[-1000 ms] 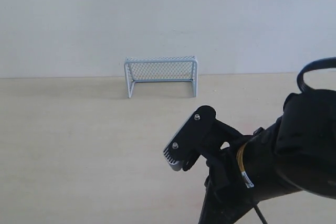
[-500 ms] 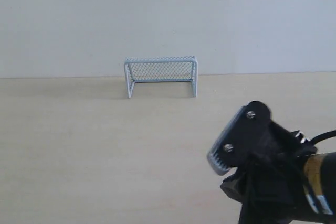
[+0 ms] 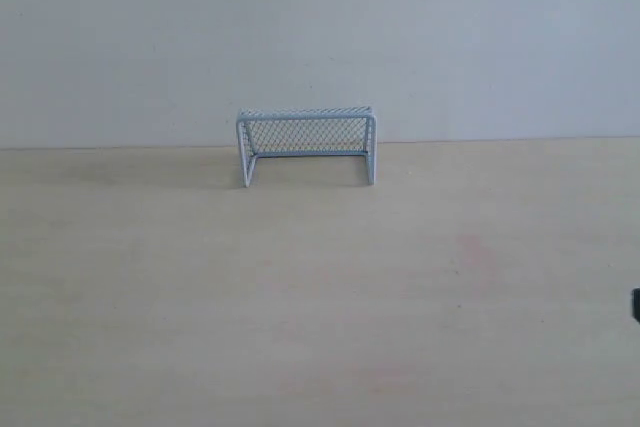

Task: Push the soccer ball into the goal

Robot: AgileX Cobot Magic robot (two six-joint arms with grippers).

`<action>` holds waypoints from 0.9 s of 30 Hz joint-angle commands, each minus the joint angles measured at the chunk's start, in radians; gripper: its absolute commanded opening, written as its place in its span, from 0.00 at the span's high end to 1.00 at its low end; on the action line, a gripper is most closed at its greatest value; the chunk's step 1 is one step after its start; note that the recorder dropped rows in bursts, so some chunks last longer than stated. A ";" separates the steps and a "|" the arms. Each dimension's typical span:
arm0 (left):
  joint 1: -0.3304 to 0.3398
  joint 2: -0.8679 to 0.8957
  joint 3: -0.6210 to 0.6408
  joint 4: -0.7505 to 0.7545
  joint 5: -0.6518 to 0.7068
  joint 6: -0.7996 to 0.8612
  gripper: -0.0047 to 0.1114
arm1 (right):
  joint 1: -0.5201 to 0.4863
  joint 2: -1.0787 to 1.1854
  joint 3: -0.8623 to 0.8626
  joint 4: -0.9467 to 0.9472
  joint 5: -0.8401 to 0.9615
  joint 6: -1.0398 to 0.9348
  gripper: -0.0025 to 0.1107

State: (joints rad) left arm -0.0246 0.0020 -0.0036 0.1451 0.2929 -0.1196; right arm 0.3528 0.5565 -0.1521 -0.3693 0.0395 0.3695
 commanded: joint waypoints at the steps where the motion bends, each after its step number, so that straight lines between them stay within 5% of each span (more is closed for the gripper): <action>1: 0.003 -0.002 0.004 0.002 0.000 0.004 0.92 | -0.095 -0.181 0.074 0.000 -0.012 0.004 0.98; 11: 0.003 -0.002 0.004 0.002 0.000 0.004 0.92 | -0.125 -0.556 0.152 0.000 -0.009 -0.001 0.98; 27: 0.003 -0.002 0.004 0.010 -0.004 0.004 0.92 | -0.274 -0.556 0.152 0.000 0.000 0.068 0.98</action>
State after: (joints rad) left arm -0.0246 0.0020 -0.0036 0.1544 0.2929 -0.1196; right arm 0.0855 0.0048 -0.0042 -0.3673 0.0339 0.4066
